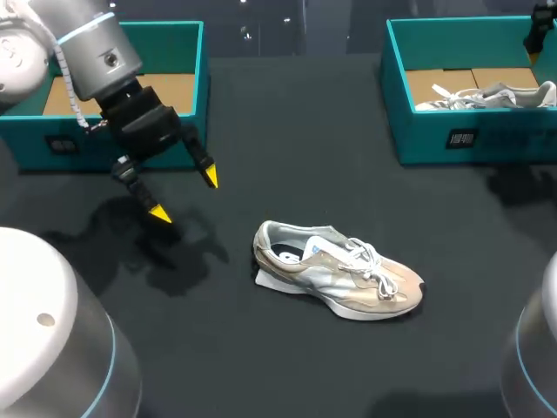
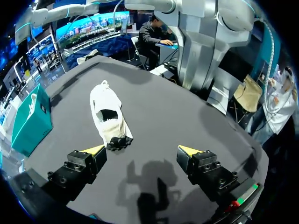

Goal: Take the shoe out of the shoebox, open the shoe tongue, remove and reinsert the insole, then place the shoe into the shoebox

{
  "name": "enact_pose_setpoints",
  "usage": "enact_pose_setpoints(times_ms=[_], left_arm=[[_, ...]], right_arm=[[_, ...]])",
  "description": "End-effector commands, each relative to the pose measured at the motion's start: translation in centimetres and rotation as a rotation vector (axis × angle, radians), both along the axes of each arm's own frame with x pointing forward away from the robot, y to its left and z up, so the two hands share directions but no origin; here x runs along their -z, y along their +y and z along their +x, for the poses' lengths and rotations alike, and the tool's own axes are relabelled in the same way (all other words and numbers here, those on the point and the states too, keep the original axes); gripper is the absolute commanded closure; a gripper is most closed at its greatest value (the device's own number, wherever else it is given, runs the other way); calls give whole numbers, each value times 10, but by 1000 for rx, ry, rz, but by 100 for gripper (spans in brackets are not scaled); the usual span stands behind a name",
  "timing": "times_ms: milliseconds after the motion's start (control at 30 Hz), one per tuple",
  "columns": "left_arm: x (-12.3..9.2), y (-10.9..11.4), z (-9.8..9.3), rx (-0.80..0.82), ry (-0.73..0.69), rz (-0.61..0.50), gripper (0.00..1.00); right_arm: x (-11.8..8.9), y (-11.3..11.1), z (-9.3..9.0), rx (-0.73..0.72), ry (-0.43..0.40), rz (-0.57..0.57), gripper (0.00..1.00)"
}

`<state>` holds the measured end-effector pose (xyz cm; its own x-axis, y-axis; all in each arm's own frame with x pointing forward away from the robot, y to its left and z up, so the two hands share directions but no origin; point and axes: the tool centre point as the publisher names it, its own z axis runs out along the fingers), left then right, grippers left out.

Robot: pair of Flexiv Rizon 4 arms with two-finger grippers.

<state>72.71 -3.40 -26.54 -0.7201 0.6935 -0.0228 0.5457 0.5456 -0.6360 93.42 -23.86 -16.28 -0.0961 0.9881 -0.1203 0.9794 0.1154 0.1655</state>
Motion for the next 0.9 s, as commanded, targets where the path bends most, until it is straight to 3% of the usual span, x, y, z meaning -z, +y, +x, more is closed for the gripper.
enact_pose_setpoints(times_ms=[33,167,567,900], left_arm=[[23,7,-12,-454,111,-300,0],[34,10,-18,-603,148,-351,0],[34,10,-18,-603,148,-351,0],[86,17,-4,-715,234,-473,0]], right_arm=[[0,0,-1,1,-1,-2,0],[0,0,-1,1,-1,-2,0],[0,0,-1,1,-1,-2,0],[0,0,-1,1,-1,-2,0]])
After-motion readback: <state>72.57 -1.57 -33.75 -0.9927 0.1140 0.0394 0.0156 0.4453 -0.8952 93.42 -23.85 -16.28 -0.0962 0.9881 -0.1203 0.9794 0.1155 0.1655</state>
